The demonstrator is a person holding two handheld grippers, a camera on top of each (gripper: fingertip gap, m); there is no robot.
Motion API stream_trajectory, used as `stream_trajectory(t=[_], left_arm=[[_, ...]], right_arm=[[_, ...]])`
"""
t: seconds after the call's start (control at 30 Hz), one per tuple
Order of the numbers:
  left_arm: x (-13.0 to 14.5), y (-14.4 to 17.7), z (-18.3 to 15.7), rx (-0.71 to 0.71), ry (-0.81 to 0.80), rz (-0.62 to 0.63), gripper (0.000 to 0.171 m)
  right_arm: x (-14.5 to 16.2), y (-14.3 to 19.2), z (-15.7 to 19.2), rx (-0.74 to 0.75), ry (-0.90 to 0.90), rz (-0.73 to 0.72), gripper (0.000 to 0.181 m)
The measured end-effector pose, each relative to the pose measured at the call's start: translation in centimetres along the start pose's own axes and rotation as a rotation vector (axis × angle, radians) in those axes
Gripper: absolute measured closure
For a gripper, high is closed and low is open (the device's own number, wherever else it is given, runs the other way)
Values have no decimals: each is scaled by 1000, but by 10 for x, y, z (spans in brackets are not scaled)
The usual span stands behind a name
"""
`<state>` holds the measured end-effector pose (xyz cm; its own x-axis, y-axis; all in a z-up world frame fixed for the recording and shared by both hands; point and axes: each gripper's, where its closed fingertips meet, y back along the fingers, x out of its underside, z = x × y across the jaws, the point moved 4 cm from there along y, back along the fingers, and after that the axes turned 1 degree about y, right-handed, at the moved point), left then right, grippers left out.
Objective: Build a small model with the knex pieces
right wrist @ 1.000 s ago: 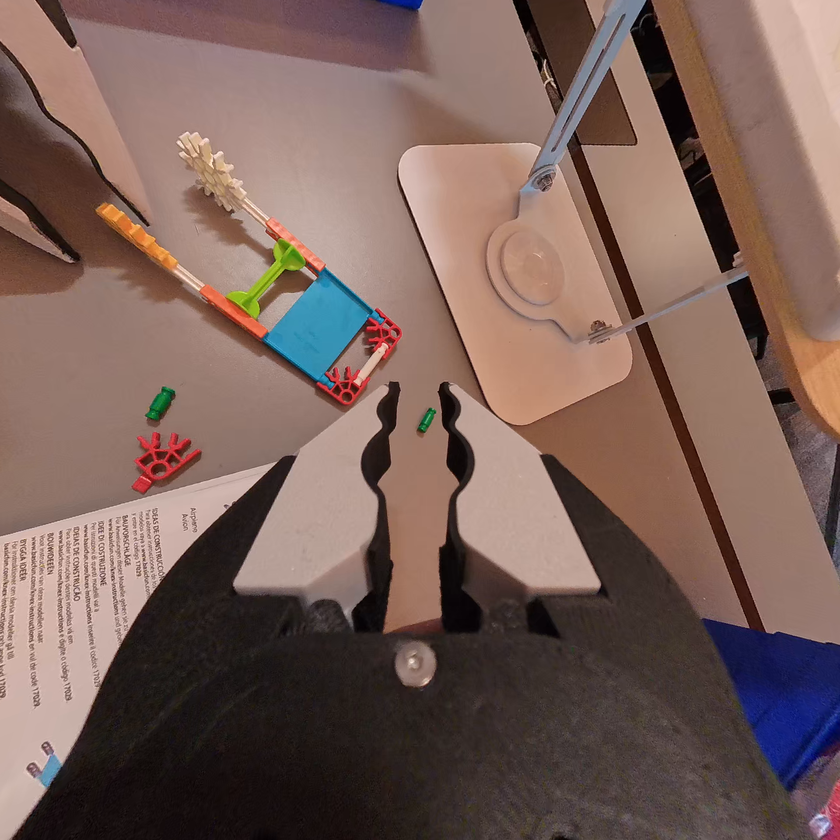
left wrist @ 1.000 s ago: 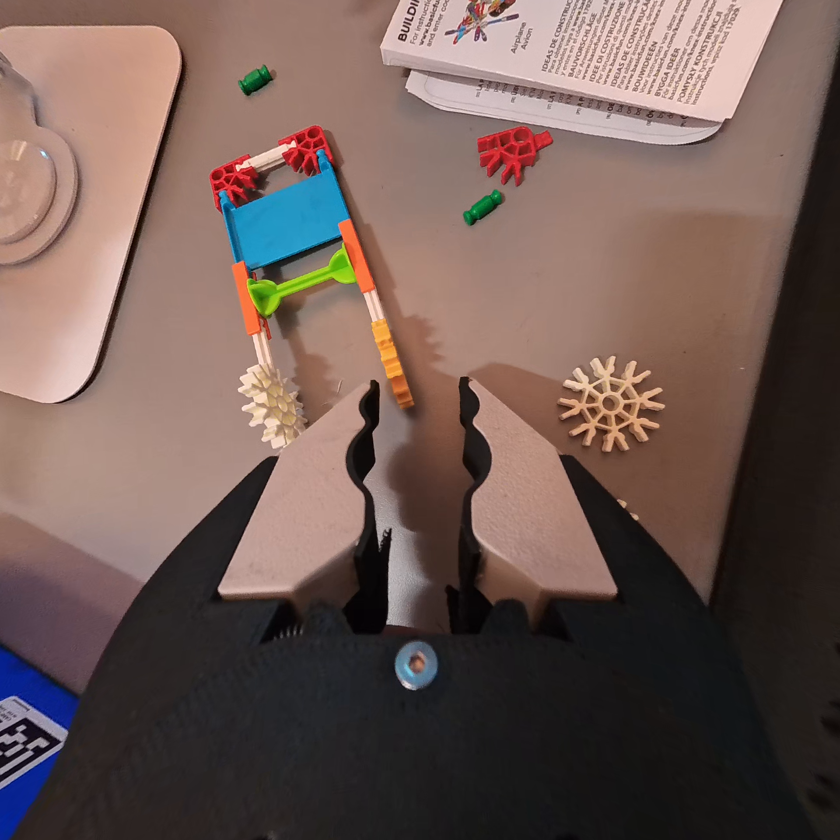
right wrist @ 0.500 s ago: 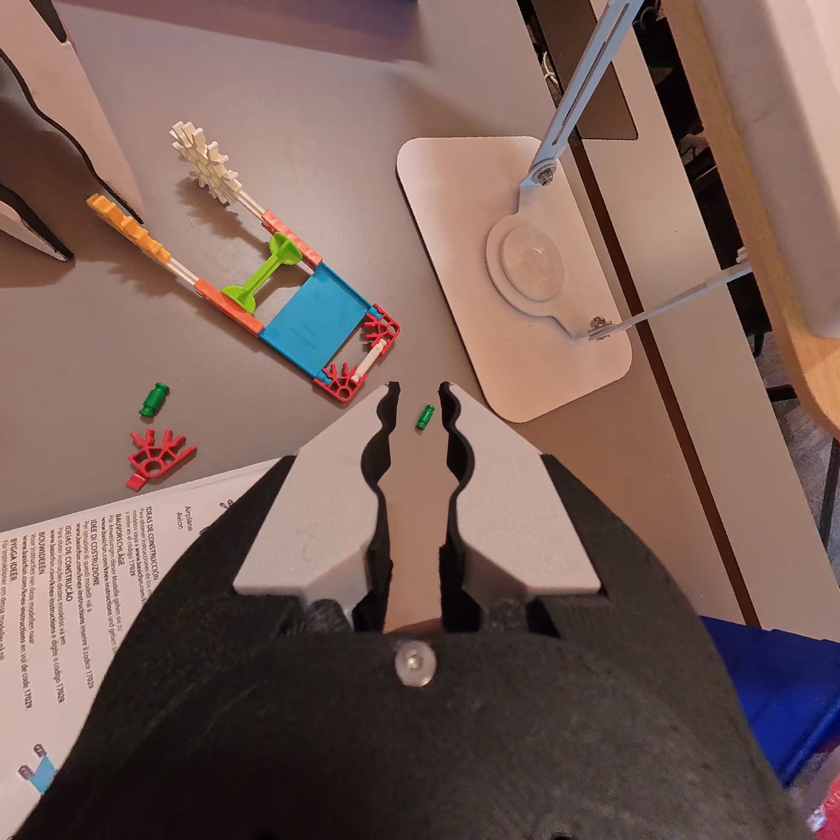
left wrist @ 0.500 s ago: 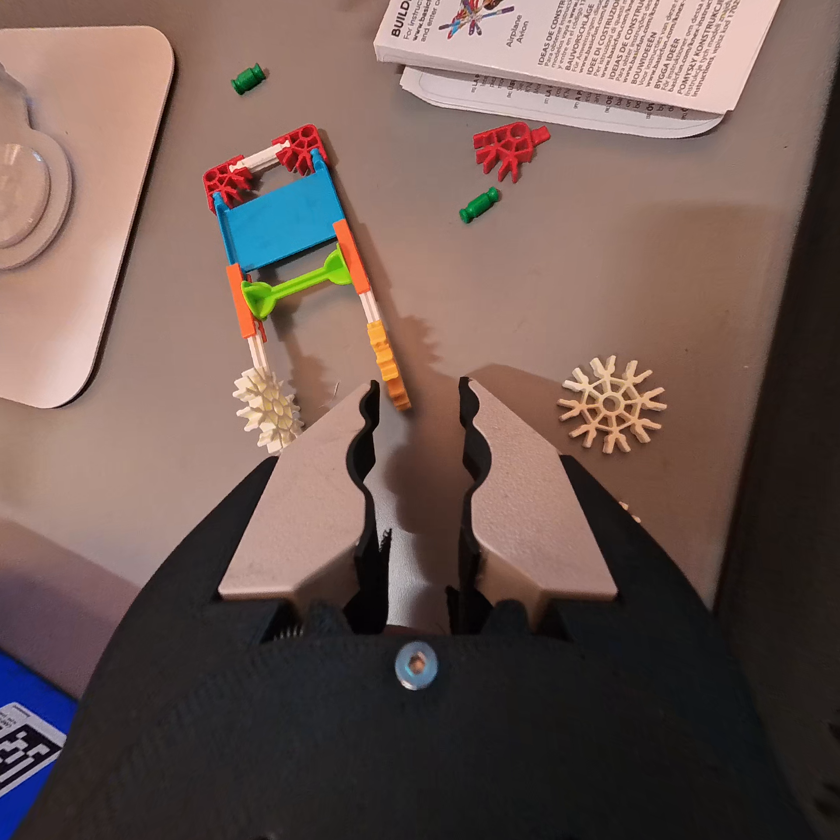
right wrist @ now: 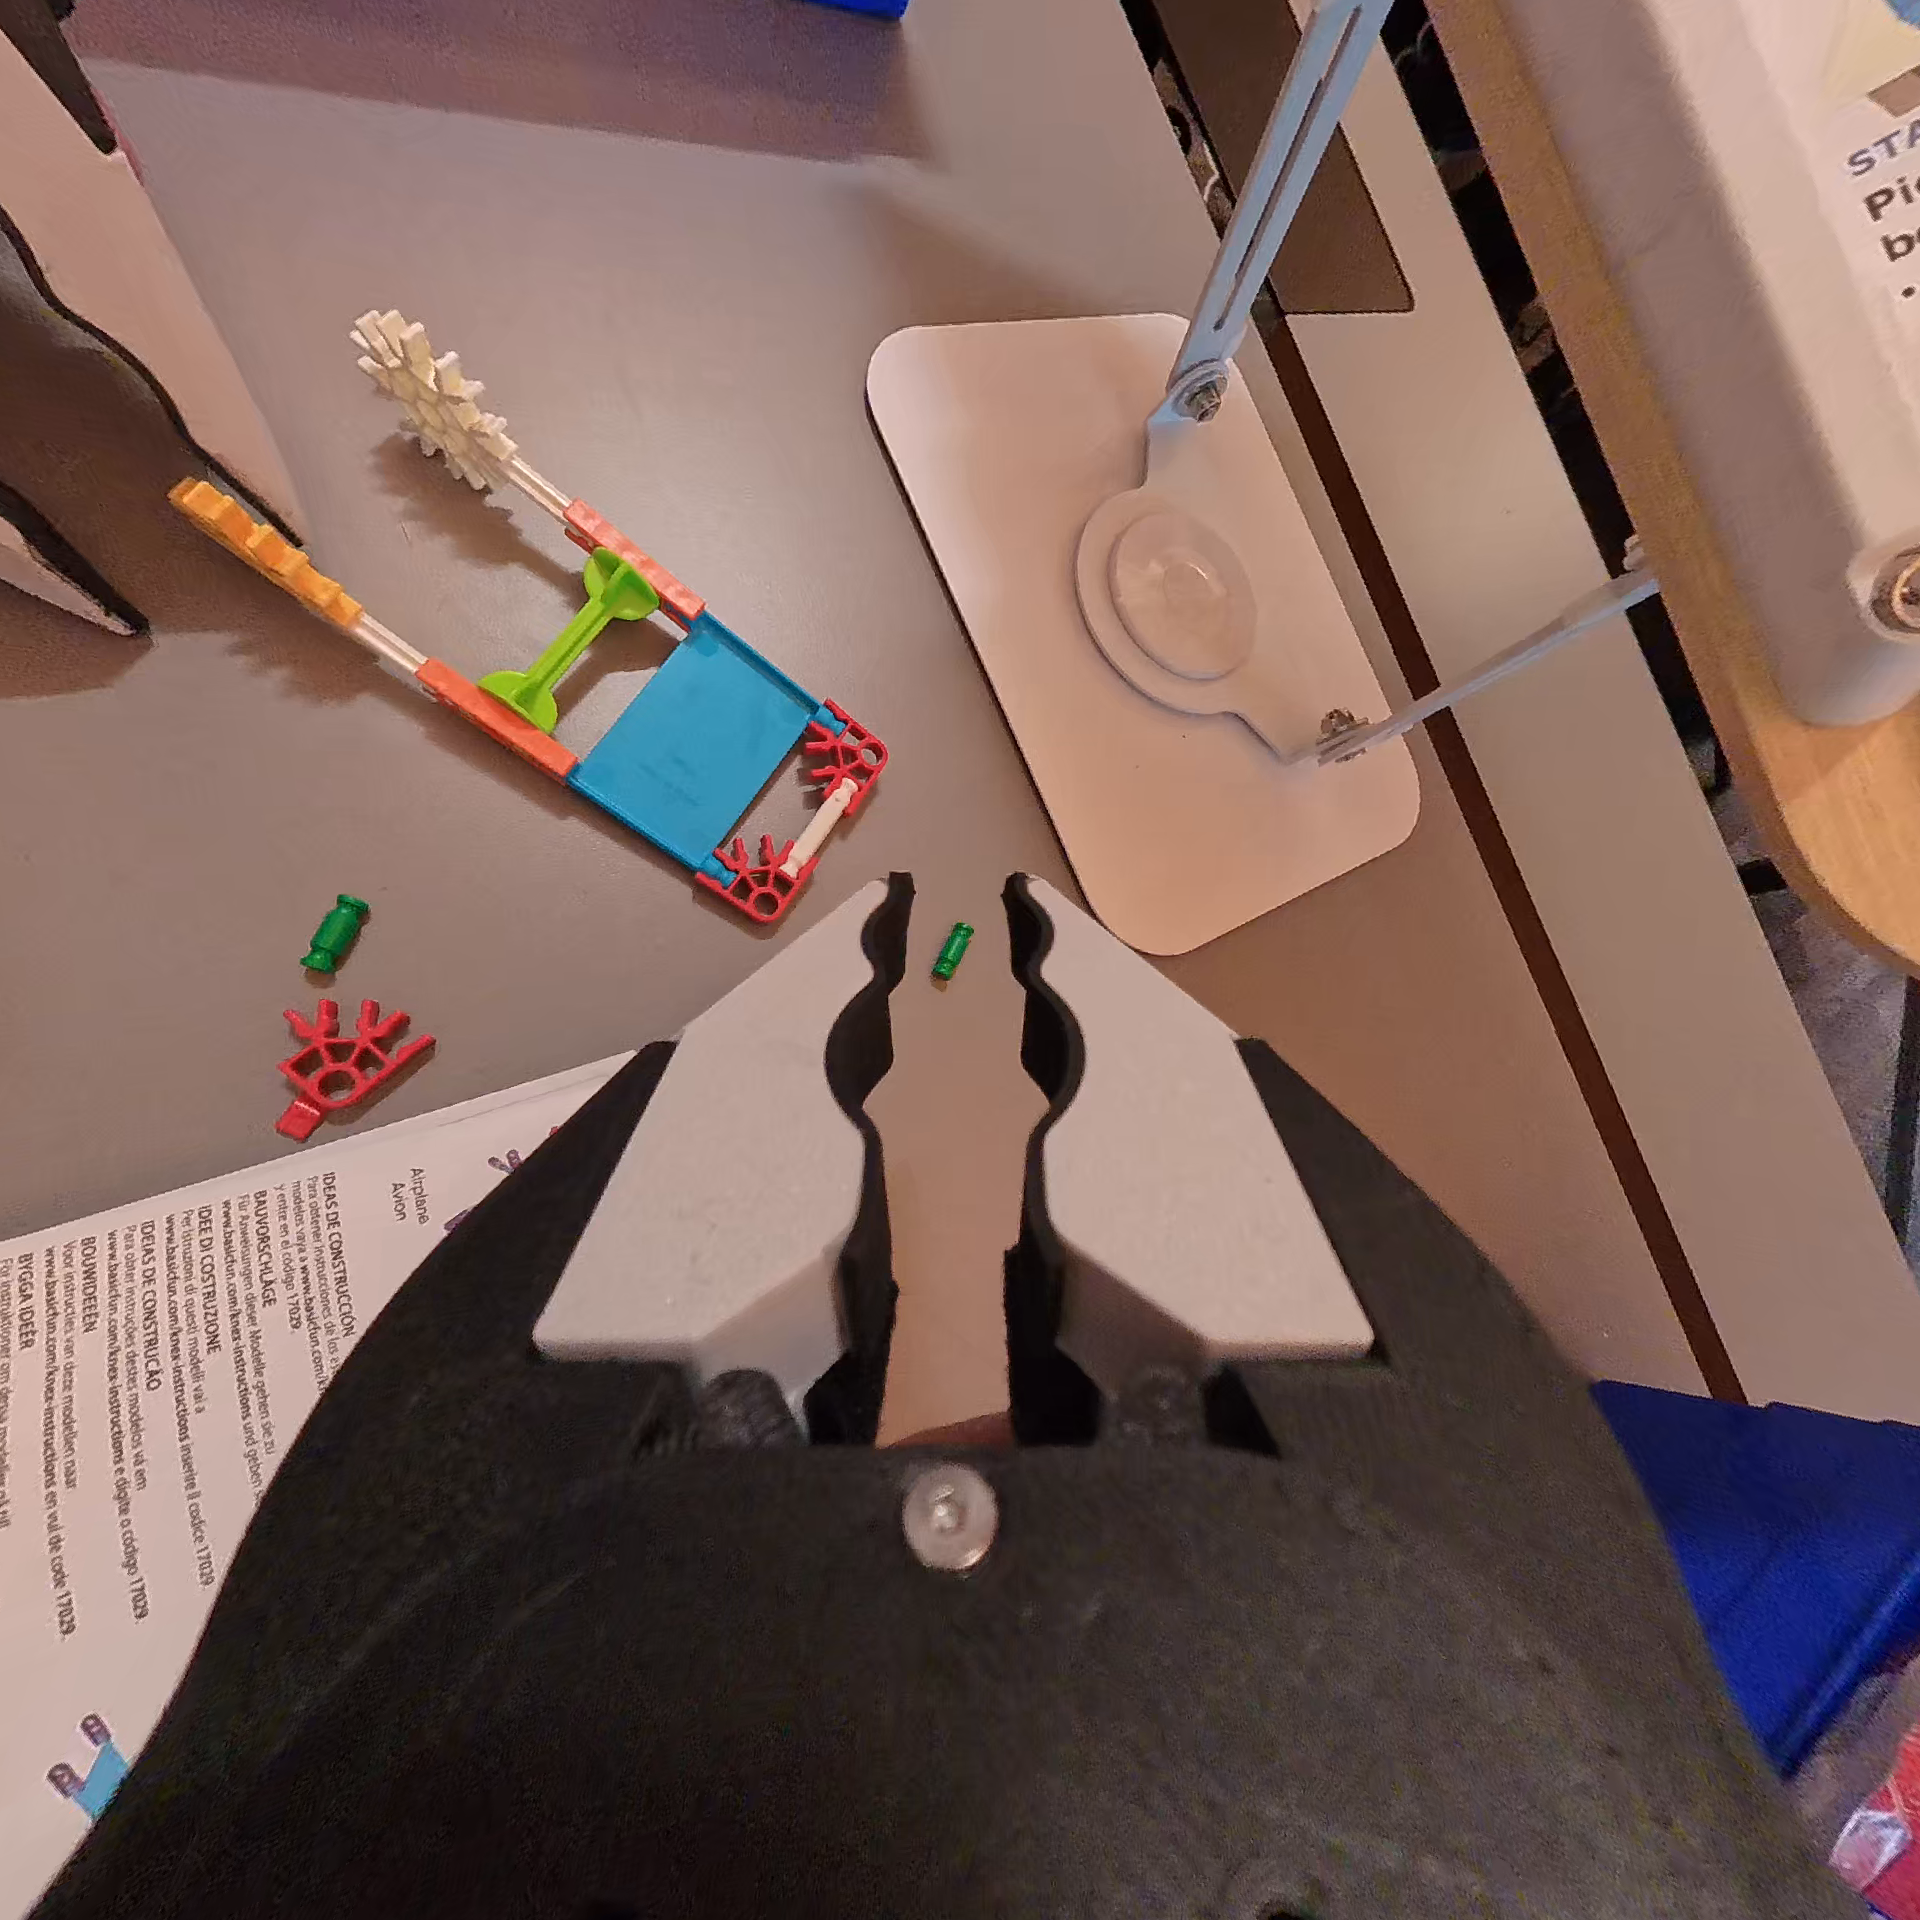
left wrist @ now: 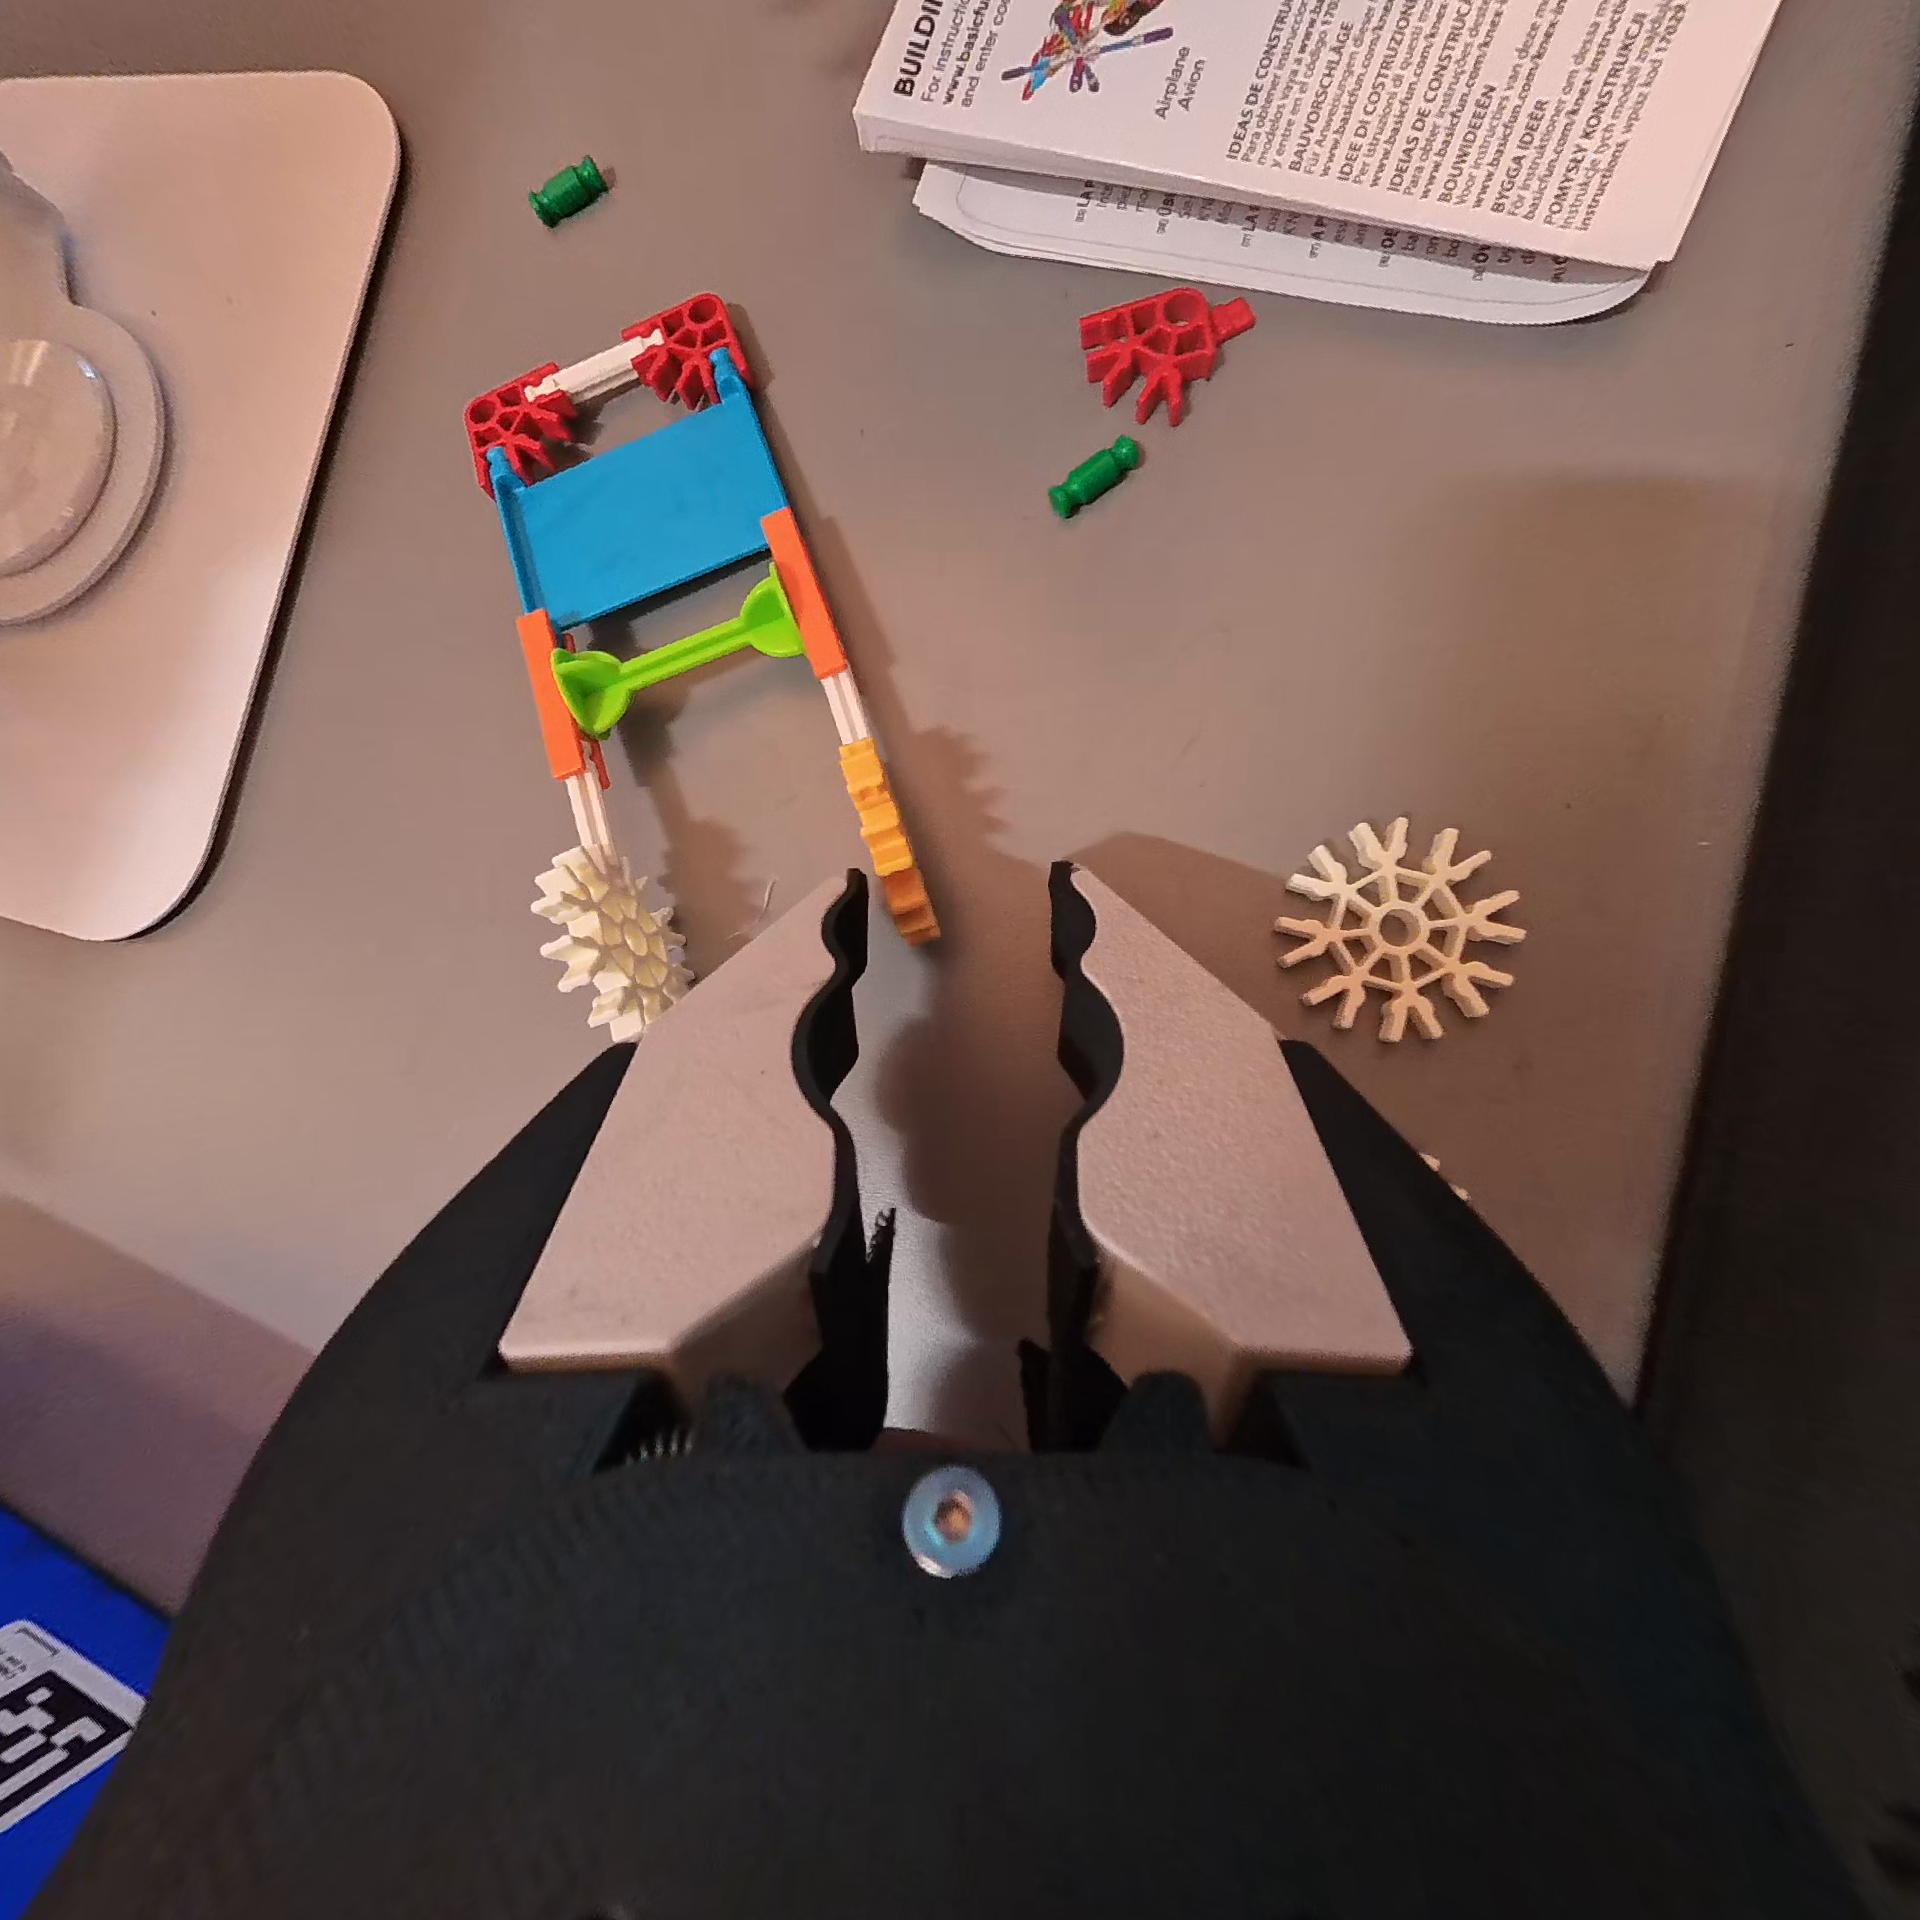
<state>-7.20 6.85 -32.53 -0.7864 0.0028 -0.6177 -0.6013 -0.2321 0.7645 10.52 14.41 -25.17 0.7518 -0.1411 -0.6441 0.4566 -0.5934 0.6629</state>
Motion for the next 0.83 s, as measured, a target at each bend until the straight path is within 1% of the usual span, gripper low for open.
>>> stream_trajectory(t=[0.47, 0.83], left_arm=[[0, -2, 1, 24, 19, -35, 139], [0, -4, 3, 48, 52, -72, 138]], right_arm=[[8, -1, -11, 12, -65, 1, 164], [13, -5, -14, 12, -84, 11, 164]])
